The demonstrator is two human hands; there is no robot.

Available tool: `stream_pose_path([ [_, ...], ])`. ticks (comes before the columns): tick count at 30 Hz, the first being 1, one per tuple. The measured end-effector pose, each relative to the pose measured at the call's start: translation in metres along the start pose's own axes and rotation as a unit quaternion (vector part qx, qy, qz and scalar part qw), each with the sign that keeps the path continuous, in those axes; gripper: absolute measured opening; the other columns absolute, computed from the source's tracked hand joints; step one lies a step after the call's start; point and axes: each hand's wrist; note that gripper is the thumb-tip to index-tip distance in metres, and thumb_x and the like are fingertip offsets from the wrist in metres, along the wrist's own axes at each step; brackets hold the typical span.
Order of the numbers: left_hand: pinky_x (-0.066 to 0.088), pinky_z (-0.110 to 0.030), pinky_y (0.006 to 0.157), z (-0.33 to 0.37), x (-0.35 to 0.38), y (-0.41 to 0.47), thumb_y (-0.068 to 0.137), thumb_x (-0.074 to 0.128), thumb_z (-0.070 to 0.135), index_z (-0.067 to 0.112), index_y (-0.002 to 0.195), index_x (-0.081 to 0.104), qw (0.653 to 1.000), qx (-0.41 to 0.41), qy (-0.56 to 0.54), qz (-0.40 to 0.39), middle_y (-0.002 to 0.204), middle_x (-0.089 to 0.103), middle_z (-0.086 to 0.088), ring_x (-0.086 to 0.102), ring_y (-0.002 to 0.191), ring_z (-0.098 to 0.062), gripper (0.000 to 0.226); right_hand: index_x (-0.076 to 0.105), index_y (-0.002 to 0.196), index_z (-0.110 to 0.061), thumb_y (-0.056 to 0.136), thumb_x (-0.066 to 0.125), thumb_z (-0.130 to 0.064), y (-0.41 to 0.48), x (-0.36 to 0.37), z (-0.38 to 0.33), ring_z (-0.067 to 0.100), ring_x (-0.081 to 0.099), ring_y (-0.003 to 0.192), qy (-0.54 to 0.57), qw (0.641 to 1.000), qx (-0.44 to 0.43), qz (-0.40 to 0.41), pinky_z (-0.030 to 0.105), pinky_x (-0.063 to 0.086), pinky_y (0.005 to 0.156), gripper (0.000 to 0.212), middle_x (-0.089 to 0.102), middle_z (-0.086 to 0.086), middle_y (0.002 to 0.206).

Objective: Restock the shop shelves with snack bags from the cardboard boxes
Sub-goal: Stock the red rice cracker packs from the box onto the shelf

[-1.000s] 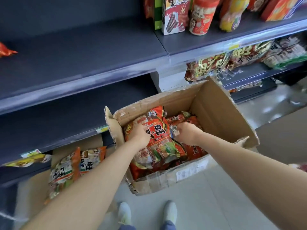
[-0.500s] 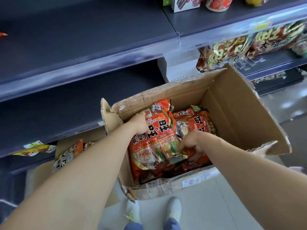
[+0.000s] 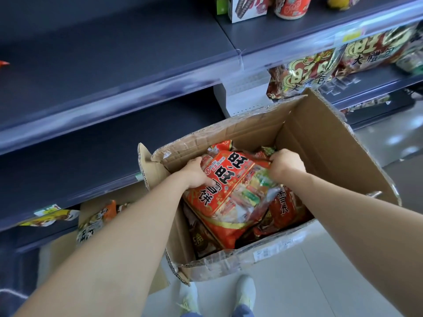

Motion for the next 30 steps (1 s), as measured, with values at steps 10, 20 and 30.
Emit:
stream_pose_path([
  [10,0.037,-0.048,0.108,-0.003,0.015,-0.002,0.062,0.086,0.039,0.013,0.146,0.024,0.995,-0.088,-0.026,0.050,0.144,0.020,-0.011,0.034,0.133,-0.031,0.108,0.053,0.129,-0.001,0.088,0.063,-0.015,-0.009,0.024,0.021,0.033,0.055,0.120,0.424,0.888,0.146,-0.099,0.039,0.049,0.091,0.044,0.056,0.018,0.132],
  [20,0.040,-0.048,0.103,-0.006,0.016,-0.016,0.058,0.089,0.034,0.017,0.143,0.014,0.987,-0.105,-0.123,0.016,0.140,0.043,-0.011,0.045,0.127,-0.031,0.115,0.044,0.130,-0.006,0.078,0.075,-0.010,-0.025,0.020,0.008,0.038,0.052,0.120,0.329,0.889,0.204,-0.245,0.056,0.043,0.098,0.060,0.051,0.015,0.133],
  [30,0.054,-0.042,0.086,0.021,-0.013,-0.070,0.031,0.087,0.045,0.019,0.105,0.062,0.978,-0.026,-0.184,0.097,0.102,0.070,-0.001,0.067,0.090,-0.023,0.082,0.056,0.099,-0.006,0.066,0.085,-0.020,-0.070,-0.020,0.005,0.034,0.066,0.093,0.456,0.865,0.178,-0.113,0.052,0.052,0.088,0.046,0.067,0.010,0.098],
])
Point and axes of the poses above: each hand's wrist, its own y-axis towards the middle knuckle, its own x-axis out of the palm, z = x × y
